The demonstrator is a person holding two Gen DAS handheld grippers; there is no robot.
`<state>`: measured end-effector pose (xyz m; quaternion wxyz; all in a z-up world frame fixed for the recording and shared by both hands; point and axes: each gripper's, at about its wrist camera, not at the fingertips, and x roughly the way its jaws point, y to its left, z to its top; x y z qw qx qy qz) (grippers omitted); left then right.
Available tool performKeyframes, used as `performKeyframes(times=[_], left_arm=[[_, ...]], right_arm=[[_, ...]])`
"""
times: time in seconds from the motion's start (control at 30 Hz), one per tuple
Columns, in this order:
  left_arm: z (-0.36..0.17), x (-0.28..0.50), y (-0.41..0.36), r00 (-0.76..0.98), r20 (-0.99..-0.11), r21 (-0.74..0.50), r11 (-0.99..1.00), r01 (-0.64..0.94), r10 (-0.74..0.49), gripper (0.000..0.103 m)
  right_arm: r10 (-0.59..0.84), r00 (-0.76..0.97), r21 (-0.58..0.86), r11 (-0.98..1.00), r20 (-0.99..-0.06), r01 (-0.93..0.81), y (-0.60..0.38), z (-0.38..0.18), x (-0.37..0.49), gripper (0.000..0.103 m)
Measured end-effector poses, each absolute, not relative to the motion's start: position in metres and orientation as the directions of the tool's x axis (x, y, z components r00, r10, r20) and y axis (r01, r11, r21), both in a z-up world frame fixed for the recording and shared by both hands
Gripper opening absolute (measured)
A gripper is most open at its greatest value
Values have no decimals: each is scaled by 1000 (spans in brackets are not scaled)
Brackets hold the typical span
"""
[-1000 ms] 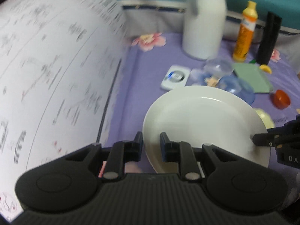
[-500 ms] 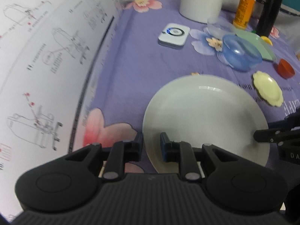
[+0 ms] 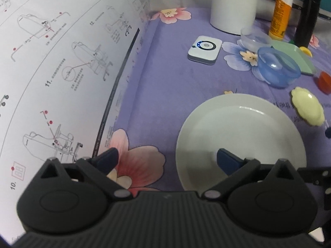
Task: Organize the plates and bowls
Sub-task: 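Carry the white plate with both tools beside the manual, lower it, open both, then move both tools toward the pale green square plate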
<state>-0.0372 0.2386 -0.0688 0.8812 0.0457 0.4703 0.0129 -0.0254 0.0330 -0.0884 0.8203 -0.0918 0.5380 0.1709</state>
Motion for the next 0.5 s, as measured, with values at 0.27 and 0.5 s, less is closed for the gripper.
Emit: performKeyframes(times=[0.27, 0.5], left_arm=[[-56, -25, 216, 566, -822, 102, 994, 47, 57, 103], [-39, -9, 193, 592, -806, 86, 994, 68, 29, 103]], right_arm=[[177, 378, 45, 942, -909, -333, 1, -80, -23, 103], [189, 417, 61, 951, -889, -302, -26, -61, -20, 103]])
